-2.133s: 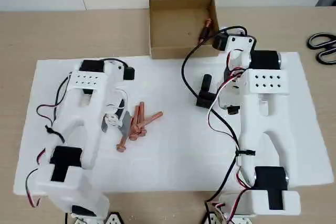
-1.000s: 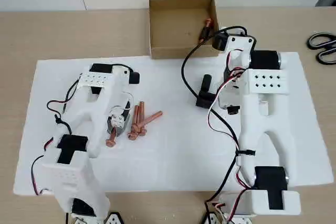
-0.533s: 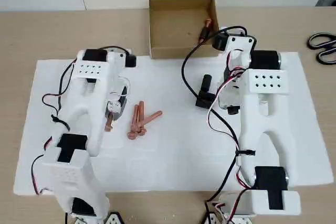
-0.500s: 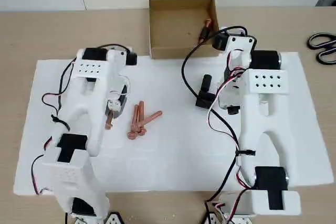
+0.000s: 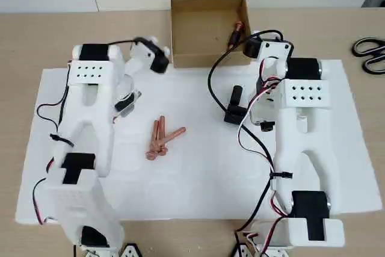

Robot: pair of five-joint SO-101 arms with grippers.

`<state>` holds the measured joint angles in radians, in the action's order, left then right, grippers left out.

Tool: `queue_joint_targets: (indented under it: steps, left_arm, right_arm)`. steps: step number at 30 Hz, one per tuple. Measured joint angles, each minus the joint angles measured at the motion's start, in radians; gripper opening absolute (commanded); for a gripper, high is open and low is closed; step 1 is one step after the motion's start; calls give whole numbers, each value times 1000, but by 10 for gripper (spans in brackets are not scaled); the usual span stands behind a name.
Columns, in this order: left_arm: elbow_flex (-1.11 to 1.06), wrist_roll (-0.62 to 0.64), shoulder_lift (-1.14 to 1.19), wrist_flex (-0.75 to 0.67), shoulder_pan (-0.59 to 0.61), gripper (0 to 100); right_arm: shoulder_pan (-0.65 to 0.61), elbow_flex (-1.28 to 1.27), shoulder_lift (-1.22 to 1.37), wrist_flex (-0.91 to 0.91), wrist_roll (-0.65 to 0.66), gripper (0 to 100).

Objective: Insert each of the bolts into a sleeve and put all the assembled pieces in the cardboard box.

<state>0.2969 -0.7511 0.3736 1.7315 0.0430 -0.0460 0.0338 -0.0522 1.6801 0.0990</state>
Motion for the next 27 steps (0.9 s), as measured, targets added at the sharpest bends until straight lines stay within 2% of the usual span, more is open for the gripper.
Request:
queue_joint_targets:
  steps: [5,8,27]
  left_arm:
    - [0,-381,0,0,5,6]
    - [0,-529,2,0,3,6]
    - [2,-569,219,-310,-60,6]
  right_arm:
    - [0,0,0,0,0,4]
    - [0,0,0,0,0,4]
    - [0,-41,0,-32,0,4]
